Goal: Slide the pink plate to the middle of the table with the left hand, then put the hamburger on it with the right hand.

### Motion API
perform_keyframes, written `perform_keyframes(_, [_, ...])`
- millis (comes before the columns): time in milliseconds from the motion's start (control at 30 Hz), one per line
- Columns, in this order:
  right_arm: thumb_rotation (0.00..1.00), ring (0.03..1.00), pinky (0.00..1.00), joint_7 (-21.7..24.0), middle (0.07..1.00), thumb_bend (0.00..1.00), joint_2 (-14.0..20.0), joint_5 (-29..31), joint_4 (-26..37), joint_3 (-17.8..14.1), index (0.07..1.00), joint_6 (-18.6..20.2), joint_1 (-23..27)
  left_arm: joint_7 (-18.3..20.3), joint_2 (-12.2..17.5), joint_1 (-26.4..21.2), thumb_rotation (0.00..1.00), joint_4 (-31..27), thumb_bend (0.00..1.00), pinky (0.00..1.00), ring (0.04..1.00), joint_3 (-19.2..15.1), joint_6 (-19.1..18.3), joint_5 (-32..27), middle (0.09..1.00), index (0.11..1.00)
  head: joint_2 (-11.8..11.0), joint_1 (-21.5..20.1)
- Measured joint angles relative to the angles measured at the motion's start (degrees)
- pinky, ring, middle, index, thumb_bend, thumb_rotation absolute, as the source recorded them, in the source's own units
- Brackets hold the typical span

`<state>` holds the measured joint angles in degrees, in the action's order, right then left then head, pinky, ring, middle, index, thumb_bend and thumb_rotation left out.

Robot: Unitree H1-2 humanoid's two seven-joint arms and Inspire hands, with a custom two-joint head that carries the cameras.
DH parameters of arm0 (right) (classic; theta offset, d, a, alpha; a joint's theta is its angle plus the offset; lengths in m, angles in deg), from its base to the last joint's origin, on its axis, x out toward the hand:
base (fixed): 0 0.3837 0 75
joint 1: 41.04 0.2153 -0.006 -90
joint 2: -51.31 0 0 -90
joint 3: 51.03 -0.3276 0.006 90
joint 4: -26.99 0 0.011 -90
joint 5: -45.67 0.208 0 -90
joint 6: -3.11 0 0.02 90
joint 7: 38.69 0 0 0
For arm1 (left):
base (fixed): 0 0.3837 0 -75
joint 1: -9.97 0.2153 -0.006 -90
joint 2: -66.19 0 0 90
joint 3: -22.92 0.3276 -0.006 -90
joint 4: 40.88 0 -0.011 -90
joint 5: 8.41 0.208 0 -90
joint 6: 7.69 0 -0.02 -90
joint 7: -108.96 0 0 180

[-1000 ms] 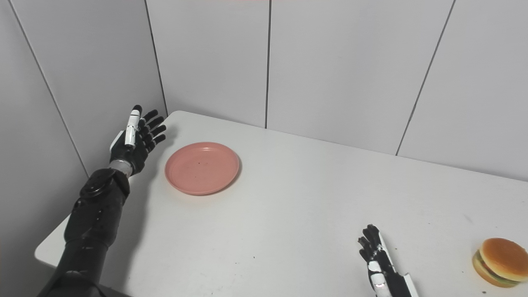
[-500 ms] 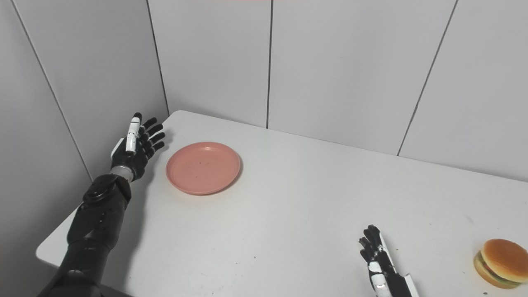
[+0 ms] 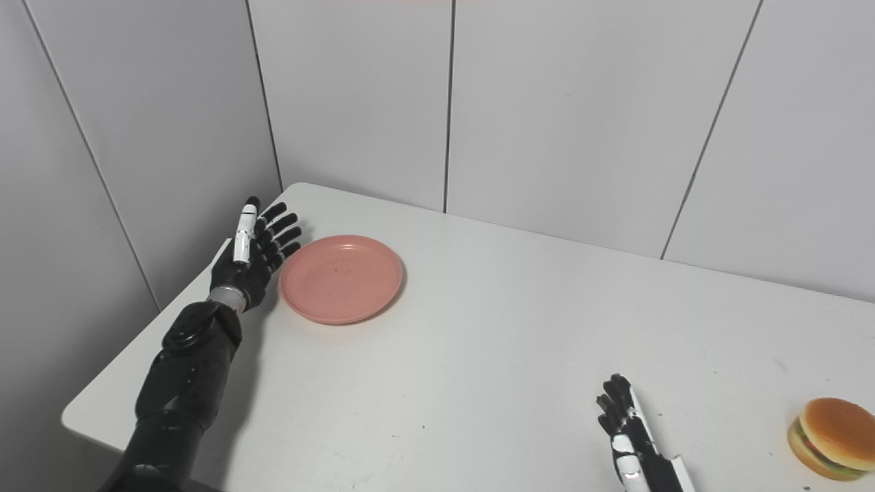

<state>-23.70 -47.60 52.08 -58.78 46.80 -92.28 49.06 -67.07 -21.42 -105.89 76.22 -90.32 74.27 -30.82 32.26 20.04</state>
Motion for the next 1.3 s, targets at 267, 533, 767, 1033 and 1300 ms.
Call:
perform_keyframes(267, [0.93, 0.981, 1.00, 0.0, 0.989, 0.52, 0.0, -0.1, 0.0, 0.0, 1.000, 0.1, 0.0, -0.4, -1.3, 2.3, 1.00, -1.1, 0.50, 0.87, 0.857, 1.1, -0.1, 0.1, 0.857, 0.850, 0.2, -0.4])
perform_keyframes(533, [0.94, 0.976, 1.00, -0.3, 0.987, 0.53, 0.0, -0.4, 0.1, 0.0, 1.000, 0.1, 0.0, -0.4, -2.1, 2.8, 1.00, -2.2, 0.50, 0.88, 0.866, 2.5, -0.1, 0.1, 0.860, 0.846, 0.5, -1.0])
perform_keyframes(767, [0.95, 0.979, 1.00, -0.4, 0.992, 0.55, -0.1, -0.6, 0.1, 0.0, 1.000, 0.1, 0.0, -0.1, -2.8, 3.1, 1.00, -2.9, 0.50, 0.89, 0.867, 3.1, -0.1, 0.0, 0.862, 0.849, 0.9, -1.5])
perform_keyframes(1033, [0.94, 0.970, 1.00, -0.6, 0.980, 0.55, -0.3, -1.7, 0.1, 0.0, 1.000, 0.1, -0.1, 0.1, -5.1, 3.8, 1.00, -4.5, 0.49, 0.88, 0.863, 3.6, -0.4, -0.7, 0.860, 0.848, 1.4, -2.5])
perform_keyframes(1300, [0.95, 0.966, 1.00, -1.3, 0.980, 0.55, -0.7, -2.6, 0.3, 0.1, 1.000, 0.4, -0.2, 0.5, -6.6, 3.7, 1.00, -4.7, 0.50, 0.87, 0.868, 6.2, -0.2, -0.5, 0.863, 0.848, 2.0, -3.6])
